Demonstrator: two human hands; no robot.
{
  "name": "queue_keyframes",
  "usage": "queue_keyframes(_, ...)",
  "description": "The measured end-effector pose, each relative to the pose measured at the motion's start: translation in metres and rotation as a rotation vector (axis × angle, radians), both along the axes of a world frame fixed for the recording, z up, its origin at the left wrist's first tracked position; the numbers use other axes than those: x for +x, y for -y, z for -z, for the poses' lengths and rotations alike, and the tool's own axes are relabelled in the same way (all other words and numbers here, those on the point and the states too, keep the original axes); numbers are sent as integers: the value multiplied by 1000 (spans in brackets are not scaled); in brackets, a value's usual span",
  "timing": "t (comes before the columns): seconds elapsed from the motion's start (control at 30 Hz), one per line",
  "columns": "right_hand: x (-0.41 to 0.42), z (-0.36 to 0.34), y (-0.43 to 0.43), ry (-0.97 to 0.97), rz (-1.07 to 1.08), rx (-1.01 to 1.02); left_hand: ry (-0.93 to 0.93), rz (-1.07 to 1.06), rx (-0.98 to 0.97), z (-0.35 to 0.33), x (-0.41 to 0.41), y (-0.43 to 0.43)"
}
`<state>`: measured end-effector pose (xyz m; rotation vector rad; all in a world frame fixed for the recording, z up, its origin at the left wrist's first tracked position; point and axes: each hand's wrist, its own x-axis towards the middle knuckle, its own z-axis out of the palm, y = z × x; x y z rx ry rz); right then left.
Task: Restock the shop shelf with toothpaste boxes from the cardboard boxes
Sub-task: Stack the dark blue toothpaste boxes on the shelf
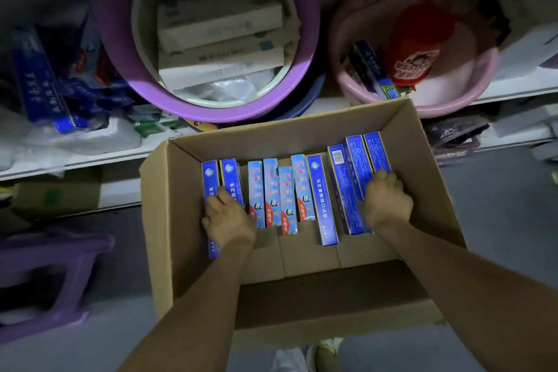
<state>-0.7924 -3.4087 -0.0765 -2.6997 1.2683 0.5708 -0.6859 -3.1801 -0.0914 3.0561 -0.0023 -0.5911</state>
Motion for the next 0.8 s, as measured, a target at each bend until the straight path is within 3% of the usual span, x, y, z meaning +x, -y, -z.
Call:
queue_keyframes(0.13,7,-4,2,40,105,51,50,142,56,6,-1,2)
queue_keyframes(0.2,10,-12,9,46,130,118,-3,102,10,4,6,0)
queue_keyframes(0.27,10,-20,16,66,204,275,-88,-83,-149,-2,13,-2)
queue_keyframes(0.37,6,-35,20,205,396,659,-253,-458,-559,-21,14,-5)
queue_keyframes(0.43,4,-53,16,273,464,858,-357,-589,-752,-42,7,-5)
queue_keyframes(0.6,2,-111,8,330,343,1067,-501,-593,-994,-104,-17,0)
queue_keyframes(0.8,6,-208,2,410,114,1225,-402,-397,-1294,-195,-34,7)
